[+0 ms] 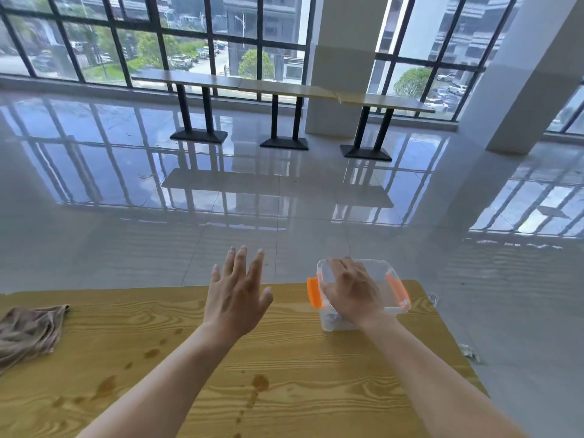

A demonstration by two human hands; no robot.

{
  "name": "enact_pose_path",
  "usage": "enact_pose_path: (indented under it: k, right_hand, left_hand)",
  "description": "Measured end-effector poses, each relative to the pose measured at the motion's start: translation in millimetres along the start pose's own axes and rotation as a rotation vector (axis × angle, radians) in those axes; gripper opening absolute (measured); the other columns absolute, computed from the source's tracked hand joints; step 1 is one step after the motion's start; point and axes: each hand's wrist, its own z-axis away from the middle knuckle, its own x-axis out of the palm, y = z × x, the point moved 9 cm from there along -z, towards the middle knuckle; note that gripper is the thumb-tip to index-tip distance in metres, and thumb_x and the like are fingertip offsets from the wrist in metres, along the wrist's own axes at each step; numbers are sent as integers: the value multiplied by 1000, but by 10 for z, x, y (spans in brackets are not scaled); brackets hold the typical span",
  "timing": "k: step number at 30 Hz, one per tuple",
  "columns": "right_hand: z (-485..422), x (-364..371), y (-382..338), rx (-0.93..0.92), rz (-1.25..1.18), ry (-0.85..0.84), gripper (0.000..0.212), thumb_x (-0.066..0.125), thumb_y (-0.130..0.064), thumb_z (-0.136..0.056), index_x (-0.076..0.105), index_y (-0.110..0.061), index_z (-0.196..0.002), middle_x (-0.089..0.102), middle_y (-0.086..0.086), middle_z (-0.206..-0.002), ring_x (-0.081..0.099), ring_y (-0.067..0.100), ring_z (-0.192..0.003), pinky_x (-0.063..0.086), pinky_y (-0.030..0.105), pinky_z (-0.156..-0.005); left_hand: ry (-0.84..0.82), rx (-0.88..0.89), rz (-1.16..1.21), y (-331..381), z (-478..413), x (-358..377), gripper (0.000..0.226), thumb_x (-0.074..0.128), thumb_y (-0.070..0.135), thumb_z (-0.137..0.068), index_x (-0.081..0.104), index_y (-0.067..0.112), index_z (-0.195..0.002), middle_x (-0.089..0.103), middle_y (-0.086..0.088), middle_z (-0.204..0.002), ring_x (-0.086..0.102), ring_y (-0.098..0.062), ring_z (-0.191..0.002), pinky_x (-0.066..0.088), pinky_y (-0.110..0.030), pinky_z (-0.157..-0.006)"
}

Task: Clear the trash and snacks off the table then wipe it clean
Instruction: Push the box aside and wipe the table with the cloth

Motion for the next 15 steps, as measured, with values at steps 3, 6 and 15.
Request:
enact_pose_path:
  k: [3,6,15]
  right_hand:
    - [37,55,-446,-50,-5,-3,54,59,-36,-96,45,-17,-145,54,4,-137,47,27,-128,45,39,-99]
    - [87,150,-971,-101,-17,-2,55,61,-36,-95,45,-17,-144,55,5,-137,48,28,-127,47,40,-99]
    - [228,805,-2699,-260,-68,-82,56,61,-37,-95,45,-18,-145,54,3,-140,48,25,-129,45,36,-99]
  left_hand:
    - [22,-28,5,-335,174,-184,75,50,47,-92,15,21,-153,16,-16,-161,12,-34,-148,23,-57,-116]
    - [27,-60,-7,-752,393,-369,75,52,46,-91,18,20,-153,19,-17,-160,15,-35,-147,26,-57,-114]
    - [-12,-229,-34,-2314,1239,-750,74,64,42,-85,36,16,-148,35,-19,-153,29,-40,-142,32,-62,-107]
